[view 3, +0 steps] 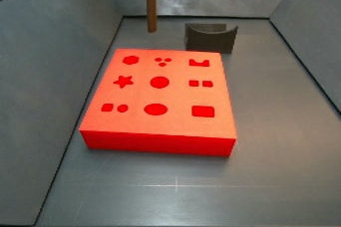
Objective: Pick up the oval object. Move up. Move to above the board. Insert the oval object.
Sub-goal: Pick up the oval object.
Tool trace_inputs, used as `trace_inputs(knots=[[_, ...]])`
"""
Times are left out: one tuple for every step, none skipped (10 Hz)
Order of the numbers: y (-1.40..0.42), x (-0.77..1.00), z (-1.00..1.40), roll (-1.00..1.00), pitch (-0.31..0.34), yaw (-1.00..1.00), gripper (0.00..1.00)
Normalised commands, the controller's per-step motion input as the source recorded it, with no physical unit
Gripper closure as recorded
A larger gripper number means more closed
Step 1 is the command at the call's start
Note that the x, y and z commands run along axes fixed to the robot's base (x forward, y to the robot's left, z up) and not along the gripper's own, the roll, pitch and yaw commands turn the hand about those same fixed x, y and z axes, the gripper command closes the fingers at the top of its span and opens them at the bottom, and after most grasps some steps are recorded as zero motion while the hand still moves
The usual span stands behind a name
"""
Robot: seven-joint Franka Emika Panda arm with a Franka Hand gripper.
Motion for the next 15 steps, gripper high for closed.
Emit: trace_inputs(knots=[[0.0, 0.0, 0.23, 0.0, -0.007, -1.0, 1.0], [0.0, 0.0, 0.23, 0.0, -0.004, -1.0, 1.0], [0.0, 0.2, 0.23, -0.16, -0.081, -0.77, 1.0], [0.0, 0.0, 0.0, -0.01, 0.0, 0.0, 1.0], [-0.39, 0.0, 0.44, 0.08, 0.041, -0.45, 1.0], [-0.37, -0.14, 0.81, 0.22, 0.131, -0.68, 1.0], [-0.35, -0.1, 0.97, 0.19, 0.1, -0.71, 1.0], [-0.37, -0.02, 0.93, 0.14, 0.083, -0.71, 1.0], [-0.41, 0.0, 0.76, 0.08, 0.067, -0.7, 1.0], [-0.39, -0.09, 0.17, 0.04, 0.049, -0.57, 1.0], [-0.09, 0.0, 0.0, 0.0, 0.0, -0.23, 1.0], [-0.02, 0.0, 0.0, 0.0, 0.0, 0.0, 1.0], [0.0, -0.04, 0.0, 0.0, -0.01, 0.0, 1.0], [0.0, -0.14, -0.01, 0.0, -0.033, 0.0, 1.0], [0.0, -0.06, -0.04, 0.0, -0.019, 0.0, 1.0]])
